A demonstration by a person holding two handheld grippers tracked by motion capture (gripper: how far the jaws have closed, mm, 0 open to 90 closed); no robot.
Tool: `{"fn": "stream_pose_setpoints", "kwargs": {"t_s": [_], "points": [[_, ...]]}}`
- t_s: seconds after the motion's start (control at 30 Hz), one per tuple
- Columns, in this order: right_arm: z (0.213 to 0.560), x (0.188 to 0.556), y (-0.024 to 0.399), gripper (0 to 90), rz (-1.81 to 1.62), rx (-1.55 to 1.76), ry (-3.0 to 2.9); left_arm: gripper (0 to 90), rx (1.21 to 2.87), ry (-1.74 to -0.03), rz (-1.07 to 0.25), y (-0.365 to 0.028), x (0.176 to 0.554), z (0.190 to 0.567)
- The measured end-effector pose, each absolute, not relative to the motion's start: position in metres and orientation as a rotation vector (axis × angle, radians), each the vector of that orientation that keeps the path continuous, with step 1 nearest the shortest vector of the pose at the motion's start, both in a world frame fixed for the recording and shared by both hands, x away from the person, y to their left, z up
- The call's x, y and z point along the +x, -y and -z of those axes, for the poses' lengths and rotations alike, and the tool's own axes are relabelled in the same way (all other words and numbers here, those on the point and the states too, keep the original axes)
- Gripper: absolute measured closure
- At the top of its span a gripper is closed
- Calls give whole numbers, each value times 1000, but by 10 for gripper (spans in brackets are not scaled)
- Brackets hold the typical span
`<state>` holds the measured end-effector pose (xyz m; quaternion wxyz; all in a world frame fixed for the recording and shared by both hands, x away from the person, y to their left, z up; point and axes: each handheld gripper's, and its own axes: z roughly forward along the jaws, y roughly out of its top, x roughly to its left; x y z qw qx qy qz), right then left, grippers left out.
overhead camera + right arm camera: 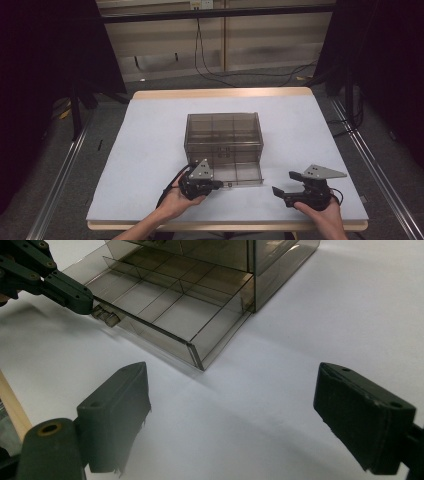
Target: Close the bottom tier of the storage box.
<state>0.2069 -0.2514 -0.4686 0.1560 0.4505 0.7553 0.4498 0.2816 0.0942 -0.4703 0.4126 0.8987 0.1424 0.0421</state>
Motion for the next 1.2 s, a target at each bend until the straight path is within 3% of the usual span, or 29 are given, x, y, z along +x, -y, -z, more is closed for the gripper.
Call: {"fn": "stream_pose_setpoints", "kwargs": {"t_s": [1.2], "points": [[468, 208, 251, 147, -1290, 1287, -2172, 900, 2257, -426, -135, -94, 294, 465]]}}
